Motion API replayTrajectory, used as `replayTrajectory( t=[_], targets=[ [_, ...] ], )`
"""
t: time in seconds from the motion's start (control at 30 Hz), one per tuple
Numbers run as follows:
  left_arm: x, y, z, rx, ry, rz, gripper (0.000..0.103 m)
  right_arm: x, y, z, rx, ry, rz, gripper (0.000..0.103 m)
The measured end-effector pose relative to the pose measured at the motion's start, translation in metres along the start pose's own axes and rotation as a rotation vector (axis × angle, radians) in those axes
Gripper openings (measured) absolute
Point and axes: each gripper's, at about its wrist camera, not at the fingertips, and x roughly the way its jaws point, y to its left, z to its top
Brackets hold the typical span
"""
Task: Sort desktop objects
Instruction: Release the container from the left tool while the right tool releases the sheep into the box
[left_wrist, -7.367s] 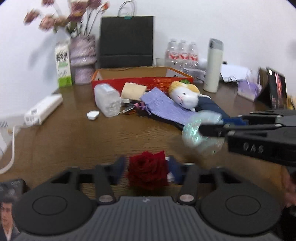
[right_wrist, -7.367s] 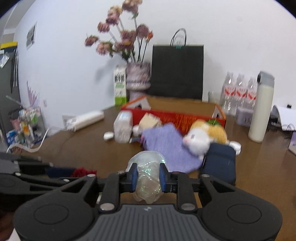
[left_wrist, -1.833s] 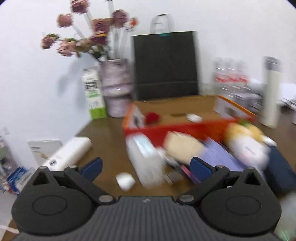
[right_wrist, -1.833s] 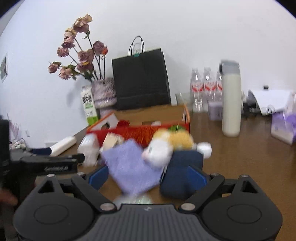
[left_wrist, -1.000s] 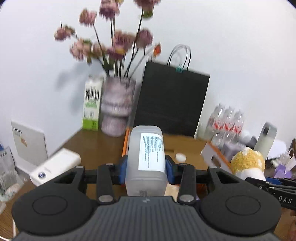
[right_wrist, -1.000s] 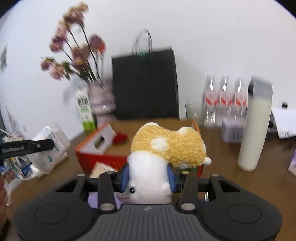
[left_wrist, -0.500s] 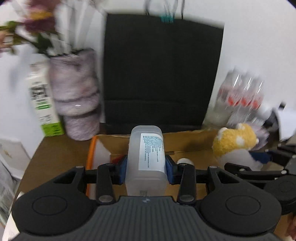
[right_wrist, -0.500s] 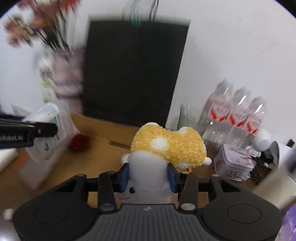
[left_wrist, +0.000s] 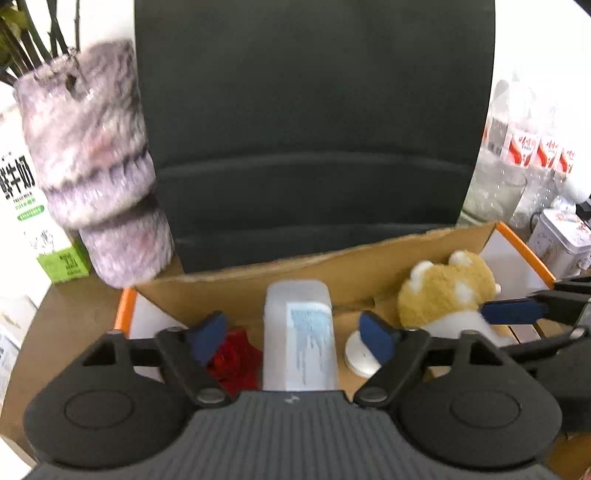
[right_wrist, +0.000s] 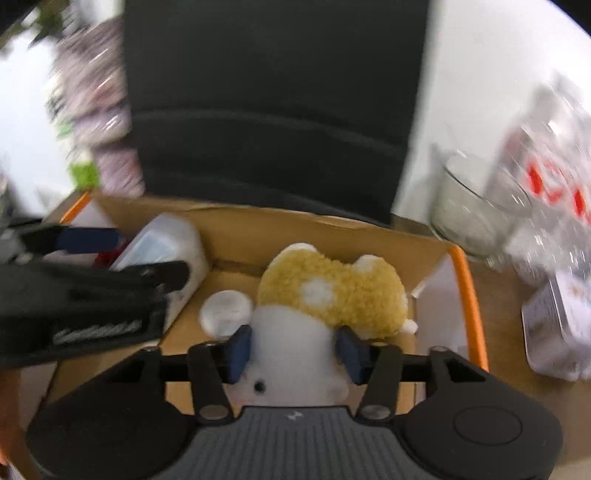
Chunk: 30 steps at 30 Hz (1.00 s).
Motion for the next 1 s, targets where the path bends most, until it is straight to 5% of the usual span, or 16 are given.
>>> replayTrajectory(
  t=[0.07, 0.4, 0.57, 0.8, 0.9, 1.0],
  targets=[
    [-0.010, 0.004, 0.000, -0.013, -0.013, -0.020, 0.084, -0.004, -0.006, -0.002, 0.026, 0.000, 0.000, 0.083],
    [-0.122, 0.023, -0.010, -0.028, -0.141, 0.018, 0.101, -0.073, -0.029, -0.032, 0.121, -0.034, 0.036, 0.084],
    [-0.158, 0.025, -0.074, -0.146, -0.108, 0.053, 0.102, -0.081, -0.012, -0.080, 0.149, 0.027, 0.034, 0.084],
    [-0.217, 0.006, -0.158, -0.144, -0.153, 0.051, 0.102, -0.120, 0.005, -0.110, 0.152, -0.086, -0.046, 0.085],
    [-0.238, 0.006, -0.198, -0.177, -0.132, 0.004, 0.102, -0.162, 0.010, -0.148, 0.198, -0.207, -0.065, 0.097],
    [-0.262, 0.001, -0.237, -0.168, -0.155, -0.037, 0.103, -0.196, 0.013, -0.208, 0.282, -0.263, 0.011, 0.101]
  ],
)
